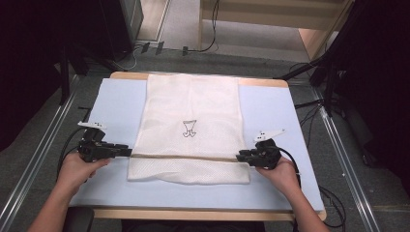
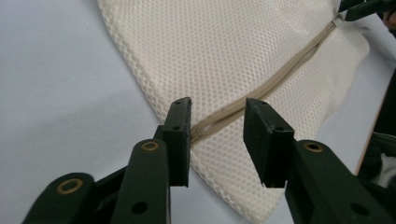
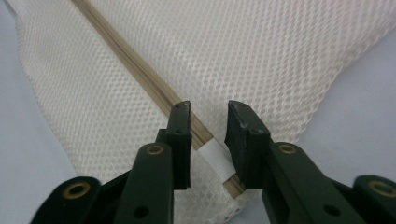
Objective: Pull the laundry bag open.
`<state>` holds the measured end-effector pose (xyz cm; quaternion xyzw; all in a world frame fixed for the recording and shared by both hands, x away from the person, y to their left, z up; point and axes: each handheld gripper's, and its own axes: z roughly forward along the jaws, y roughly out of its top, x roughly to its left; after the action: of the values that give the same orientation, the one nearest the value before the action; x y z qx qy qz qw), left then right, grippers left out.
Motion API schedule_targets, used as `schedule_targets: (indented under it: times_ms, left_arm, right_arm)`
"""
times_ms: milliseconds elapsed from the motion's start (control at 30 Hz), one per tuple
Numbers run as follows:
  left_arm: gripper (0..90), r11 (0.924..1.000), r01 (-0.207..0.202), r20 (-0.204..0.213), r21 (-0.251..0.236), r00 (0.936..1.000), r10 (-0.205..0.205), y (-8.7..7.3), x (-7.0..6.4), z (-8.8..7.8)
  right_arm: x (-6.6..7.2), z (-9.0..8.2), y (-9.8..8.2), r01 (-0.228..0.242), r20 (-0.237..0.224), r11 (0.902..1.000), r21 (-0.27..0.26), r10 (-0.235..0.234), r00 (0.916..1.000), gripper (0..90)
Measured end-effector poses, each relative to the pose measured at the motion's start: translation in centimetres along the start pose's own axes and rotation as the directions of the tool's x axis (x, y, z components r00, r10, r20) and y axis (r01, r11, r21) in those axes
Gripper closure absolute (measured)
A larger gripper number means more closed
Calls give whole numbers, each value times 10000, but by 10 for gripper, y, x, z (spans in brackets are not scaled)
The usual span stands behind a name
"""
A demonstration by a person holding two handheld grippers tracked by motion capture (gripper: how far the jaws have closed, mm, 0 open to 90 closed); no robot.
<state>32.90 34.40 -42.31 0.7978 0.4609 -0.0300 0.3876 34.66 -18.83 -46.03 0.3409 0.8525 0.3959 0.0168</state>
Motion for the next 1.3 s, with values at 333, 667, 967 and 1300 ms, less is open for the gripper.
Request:
schedule_targets:
  times_ms: [333, 667, 967, 1300]
  left_arm:
    - [421, 9984, -149, -1119, -540, 9937, 88, 1, 5, -1]
    - [393, 9973, 96, -1606, -728, 9868, -212, 1, 20, -3]
    - [382, 9967, 186, -2118, -788, 9767, -350, -1, 28, -5]
    - [380, 9966, 496, -2587, -652, 9638, -649, 0, 37, -4]
  right_arm:
    - [-10, -11, -2, -374, 575, 9969, -690, 414, 9975, 561]
    - [-24, -17, -9, -587, 1144, 9925, -1073, 709, 9909, 490]
    - [-39, -25, -18, -1172, 1682, 9854, -1238, 1372, 9762, 467]
    - [-47, -29, -26, -1620, 2082, 9780, -1317, 1871, 9600, 414]
